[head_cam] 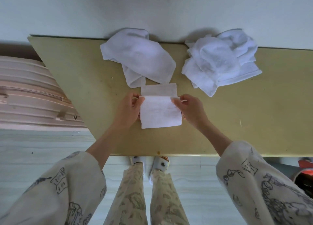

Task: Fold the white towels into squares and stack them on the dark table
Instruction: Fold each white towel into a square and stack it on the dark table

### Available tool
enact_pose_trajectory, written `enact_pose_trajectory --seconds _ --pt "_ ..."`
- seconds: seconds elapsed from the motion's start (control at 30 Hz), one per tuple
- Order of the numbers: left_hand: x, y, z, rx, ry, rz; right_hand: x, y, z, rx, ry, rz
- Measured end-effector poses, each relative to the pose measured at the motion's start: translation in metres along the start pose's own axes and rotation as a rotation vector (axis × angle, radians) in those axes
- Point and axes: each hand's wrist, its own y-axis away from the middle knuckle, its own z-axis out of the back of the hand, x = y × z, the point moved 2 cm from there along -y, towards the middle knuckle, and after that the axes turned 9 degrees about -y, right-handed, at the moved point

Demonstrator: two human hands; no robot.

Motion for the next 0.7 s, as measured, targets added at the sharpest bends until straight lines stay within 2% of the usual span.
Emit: enact_pose_trajectory --seconds 0.2,0.5,0.7 --pt "-0.001 -0.035 -0.004 -0.070 -0.084 0.009 0.005 -0.044 -0.010 -0.032 0.059 0.018" --pt "-0.002 -0.046 -0.007 -0.130 -0.204 -0.014 0.007 -0.059 -0.014 -0.062 0.159 -0.008" --pt "0.007 -0.030 -0.014 -0.040 -0.223 0.041 0.000 -0.035 -0.013 -0.055 0.179 -0.055"
